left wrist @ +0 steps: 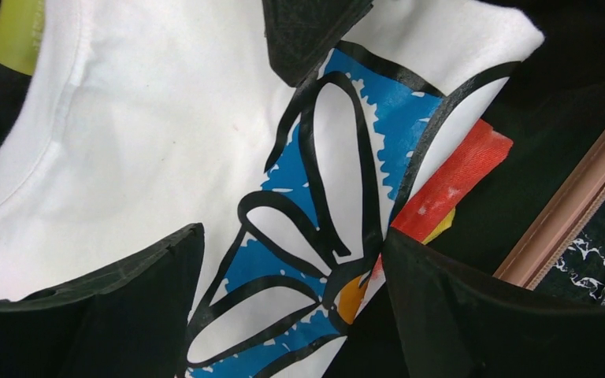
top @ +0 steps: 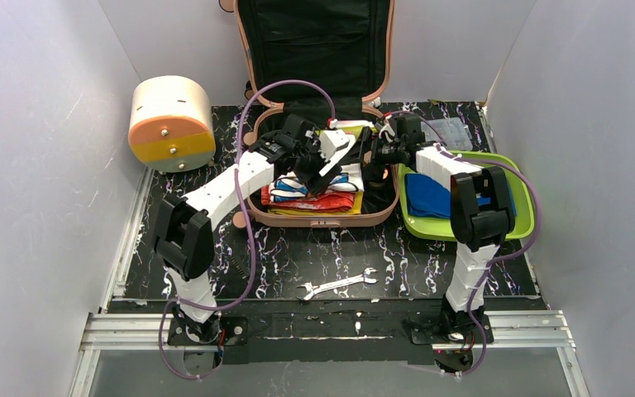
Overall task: Open, take out, and arrange the luggage
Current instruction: Pass from the left arm to the right, then place the clothes in the opened luggage.
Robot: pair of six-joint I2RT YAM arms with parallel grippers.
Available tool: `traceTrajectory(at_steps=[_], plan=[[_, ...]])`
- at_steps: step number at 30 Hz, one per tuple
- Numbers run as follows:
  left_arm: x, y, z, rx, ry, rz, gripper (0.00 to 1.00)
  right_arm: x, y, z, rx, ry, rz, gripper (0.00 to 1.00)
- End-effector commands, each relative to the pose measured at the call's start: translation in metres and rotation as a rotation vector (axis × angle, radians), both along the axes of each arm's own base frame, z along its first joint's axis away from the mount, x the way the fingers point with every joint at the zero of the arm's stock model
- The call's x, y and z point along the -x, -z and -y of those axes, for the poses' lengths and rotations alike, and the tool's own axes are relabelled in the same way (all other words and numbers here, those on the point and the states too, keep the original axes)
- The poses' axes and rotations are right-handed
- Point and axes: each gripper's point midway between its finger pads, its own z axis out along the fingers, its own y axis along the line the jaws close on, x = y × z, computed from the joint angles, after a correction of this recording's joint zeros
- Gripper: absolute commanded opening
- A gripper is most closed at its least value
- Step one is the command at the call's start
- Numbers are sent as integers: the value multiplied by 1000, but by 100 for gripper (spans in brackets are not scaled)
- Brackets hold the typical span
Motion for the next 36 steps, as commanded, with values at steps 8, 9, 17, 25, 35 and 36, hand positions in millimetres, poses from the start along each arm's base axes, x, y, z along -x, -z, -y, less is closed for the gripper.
traceTrajectory(at_steps=[8, 9, 17, 25, 35, 36], plan=[[18, -53, -29, 45, 1, 76, 98, 9, -17, -14, -97, -107, 102, 89], [19, -55, -34, 38, -5, 73, 98, 9, -16, -14, -99, -109, 108, 88], [40, -55, -119, -7, -169, 32, 98, 11, 2, -18, -102, -146, 113, 44], [85, -33, -226, -38, -368, 9, 98, 14, -3, -36, -156, -231, 132, 1], [139, 7, -298, -101, -549, 43, 98, 32, -63, -31, -159, -294, 325, 1], [142, 9, -299, -100, -556, 45, 98, 35, -64, -29, -145, -306, 341, 1]])
